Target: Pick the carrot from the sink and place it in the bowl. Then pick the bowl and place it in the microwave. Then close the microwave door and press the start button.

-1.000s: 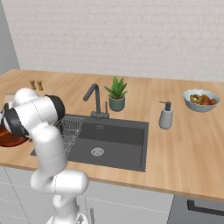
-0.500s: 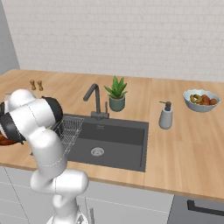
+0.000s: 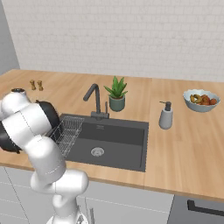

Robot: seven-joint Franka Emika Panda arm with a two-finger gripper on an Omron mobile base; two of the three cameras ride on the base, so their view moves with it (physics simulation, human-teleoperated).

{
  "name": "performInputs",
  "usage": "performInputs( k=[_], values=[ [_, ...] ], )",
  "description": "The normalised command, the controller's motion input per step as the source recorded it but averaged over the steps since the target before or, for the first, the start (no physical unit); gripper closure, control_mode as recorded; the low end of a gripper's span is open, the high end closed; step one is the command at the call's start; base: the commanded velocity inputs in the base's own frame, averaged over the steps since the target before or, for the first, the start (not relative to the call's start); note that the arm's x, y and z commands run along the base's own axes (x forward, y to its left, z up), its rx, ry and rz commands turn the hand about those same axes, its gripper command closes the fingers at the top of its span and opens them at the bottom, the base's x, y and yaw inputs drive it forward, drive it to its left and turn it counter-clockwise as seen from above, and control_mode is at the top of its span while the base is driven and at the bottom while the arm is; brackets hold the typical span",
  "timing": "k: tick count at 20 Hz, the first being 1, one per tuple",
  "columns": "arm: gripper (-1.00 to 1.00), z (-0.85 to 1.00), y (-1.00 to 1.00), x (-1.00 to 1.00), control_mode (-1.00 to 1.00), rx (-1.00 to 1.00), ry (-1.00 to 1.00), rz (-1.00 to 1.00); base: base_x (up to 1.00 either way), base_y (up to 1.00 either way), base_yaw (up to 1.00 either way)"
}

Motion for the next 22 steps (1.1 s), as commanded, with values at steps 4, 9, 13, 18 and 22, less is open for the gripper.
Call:
performInputs(
  k=[4, 9, 13, 18, 22],
  values=[
    [1.0, 0.81, -0.36, -0.24, -1.0, 0.0, -0.13, -0.1, 0.0, 0.0, 0.0],
    [1.0, 0.51, -0.34, -0.19, -1.0, 0.13, -0.1, -0.15, 0.0, 0.0, 0.0],
    [1.0, 0.52, -0.1, -0.23, -1.0, 0.38, -0.08, -0.14, 0.0, 0.0, 0.0],
    [1.0, 0.63, -0.05, -0.38, -1.0, 0.18, -0.15, -0.05, 0.0, 0.0, 0.0],
    [1.0, 0.9, -0.37, -0.58, -1.0, -0.02, 0.0, -0.14, 0.0, 0.0, 0.0]
  ],
)
